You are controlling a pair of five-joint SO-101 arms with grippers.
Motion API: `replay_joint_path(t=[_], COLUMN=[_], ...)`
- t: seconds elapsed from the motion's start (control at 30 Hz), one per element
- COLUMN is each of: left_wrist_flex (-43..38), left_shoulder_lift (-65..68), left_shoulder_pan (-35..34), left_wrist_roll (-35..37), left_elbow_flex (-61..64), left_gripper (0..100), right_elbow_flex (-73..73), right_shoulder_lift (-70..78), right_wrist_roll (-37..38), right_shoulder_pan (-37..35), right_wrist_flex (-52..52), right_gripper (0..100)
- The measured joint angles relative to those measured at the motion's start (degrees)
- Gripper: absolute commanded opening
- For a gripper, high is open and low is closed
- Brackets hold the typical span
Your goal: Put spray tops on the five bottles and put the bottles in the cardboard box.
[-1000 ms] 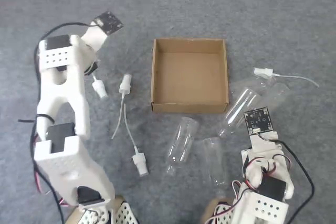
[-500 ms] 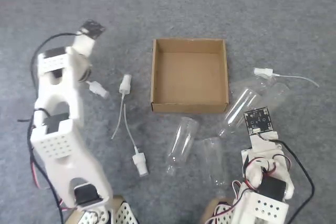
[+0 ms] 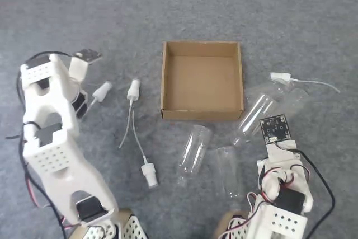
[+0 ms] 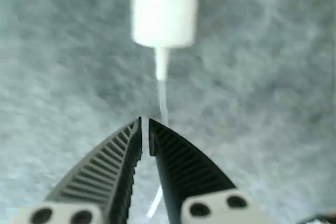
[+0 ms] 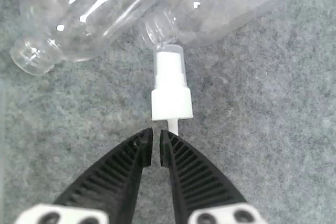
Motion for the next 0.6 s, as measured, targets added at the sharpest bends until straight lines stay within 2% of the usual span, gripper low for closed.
replay_joint_path(t=[0.27,0.47,0.6], left_wrist_flex=[6.33,4.57,1.85], left_shoulder_lift=[-0.62,-9.23,-12.4], left_shoulder_pan=[0.0,0.18,2.64], left_wrist_roll=[1.85,9.85,13.1], left_elbow_flex=[0.0,-1.23,-3.69], left_gripper=[1,15,16], right_elbow_flex=[0.0,0.0,0.0], right_shoulder_lift=[0.0,0.0,0.0], right_wrist_roll=[0.0,0.0,0.0], right_shoulder_pan=[0.0,0.0,0.0], right_wrist_flex=[0.0,0.0,0.0], right_gripper=[0.6,0.6,0.6])
